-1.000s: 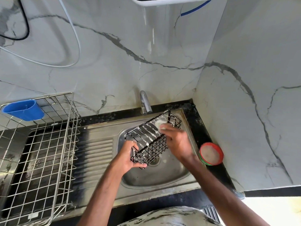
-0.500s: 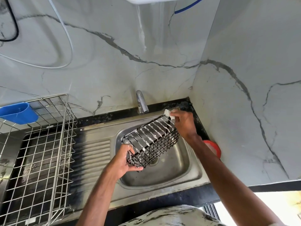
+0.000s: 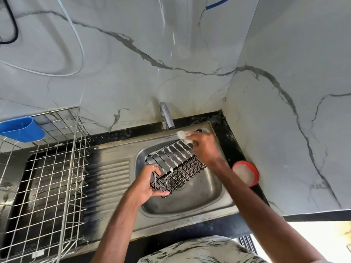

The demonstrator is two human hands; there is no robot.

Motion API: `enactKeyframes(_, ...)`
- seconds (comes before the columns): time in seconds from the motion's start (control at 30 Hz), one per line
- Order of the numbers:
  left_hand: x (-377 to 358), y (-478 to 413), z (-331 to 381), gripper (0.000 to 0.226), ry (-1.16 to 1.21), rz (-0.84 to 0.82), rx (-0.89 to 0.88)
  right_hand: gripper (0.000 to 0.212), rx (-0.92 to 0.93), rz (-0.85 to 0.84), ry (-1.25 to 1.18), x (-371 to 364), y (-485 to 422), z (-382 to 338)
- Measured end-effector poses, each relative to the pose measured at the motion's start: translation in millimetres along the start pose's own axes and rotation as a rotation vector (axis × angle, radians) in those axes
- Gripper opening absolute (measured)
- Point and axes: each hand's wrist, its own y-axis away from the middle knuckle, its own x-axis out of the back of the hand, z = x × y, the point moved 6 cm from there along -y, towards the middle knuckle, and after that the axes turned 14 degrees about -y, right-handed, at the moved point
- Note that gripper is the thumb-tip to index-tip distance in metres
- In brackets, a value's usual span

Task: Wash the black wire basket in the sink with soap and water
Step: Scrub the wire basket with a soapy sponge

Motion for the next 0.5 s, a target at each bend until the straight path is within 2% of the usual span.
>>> enactKeyframes(0.07, 5, -4, -3, 0.011, -0.023, 0.009, 0.004, 0.036, -0.112, 0.116, 0.008, 26, -4, 33)
enactKeyframes(0.17, 6, -8, -3, 0.01, -0.008, 0.006, 0.008, 0.032, -0.15, 0.2, -0.022, 45, 4, 55)
enactKeyframes(0.37, 1, -6, 6, 0.007, 0.033, 0.007, 0.044, 0.035, 0.034, 0.338, -0.023, 49, 35, 31)
enactKeyframes(0.5, -6, -10, 6, 0.022, 0.054, -0.033, 0.068, 0.035, 0.106, 0.274, -0.051, 37, 36, 6)
